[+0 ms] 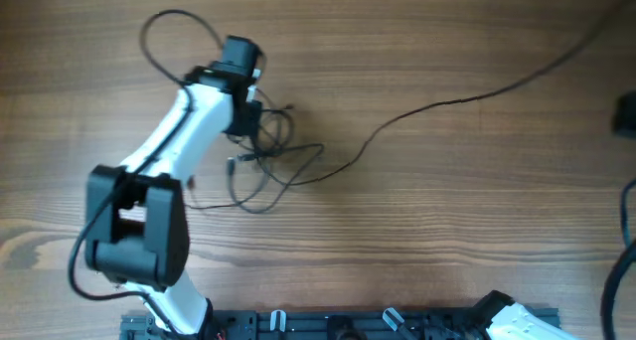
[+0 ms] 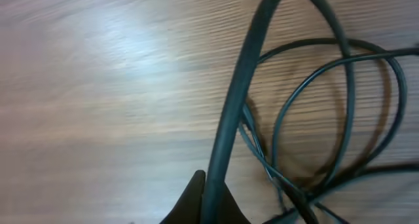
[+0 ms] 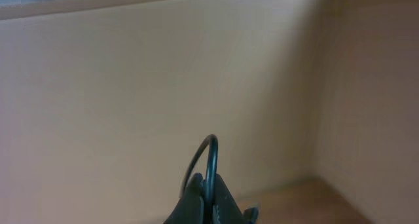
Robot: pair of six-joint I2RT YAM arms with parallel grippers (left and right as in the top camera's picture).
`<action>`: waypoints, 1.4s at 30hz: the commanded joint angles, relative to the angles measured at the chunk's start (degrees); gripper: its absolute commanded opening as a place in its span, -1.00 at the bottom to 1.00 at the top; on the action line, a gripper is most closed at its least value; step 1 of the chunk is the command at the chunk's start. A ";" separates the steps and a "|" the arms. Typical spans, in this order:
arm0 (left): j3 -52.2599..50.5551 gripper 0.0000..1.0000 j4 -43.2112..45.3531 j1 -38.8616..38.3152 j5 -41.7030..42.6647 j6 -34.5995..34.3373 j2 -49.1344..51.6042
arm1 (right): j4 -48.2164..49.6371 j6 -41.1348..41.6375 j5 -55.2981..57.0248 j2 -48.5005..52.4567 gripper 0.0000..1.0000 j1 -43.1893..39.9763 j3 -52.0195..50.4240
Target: Untangle cables
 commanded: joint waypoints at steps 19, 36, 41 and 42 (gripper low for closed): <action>0.68 -0.92 -1.33 9.11 19.15 -0.39 -1.62 | 5.95 -26.49 -5.92 9.38 -0.91 -3.96 -0.37; 0.68 -0.92 -2.43 8.85 19.80 -0.42 -1.62 | -26.99 -1.62 -57.24 37.05 0.99 -23.96 -0.37; 0.68 -0.92 -2.40 8.81 19.80 -0.42 -1.62 | -38.53 -1.38 -73.53 42.95 0.99 -24.94 -1.66; 0.68 -0.92 -2.40 8.81 19.80 -0.42 -1.62 | -38.53 -1.40 -76.13 43.30 0.99 -24.39 -2.75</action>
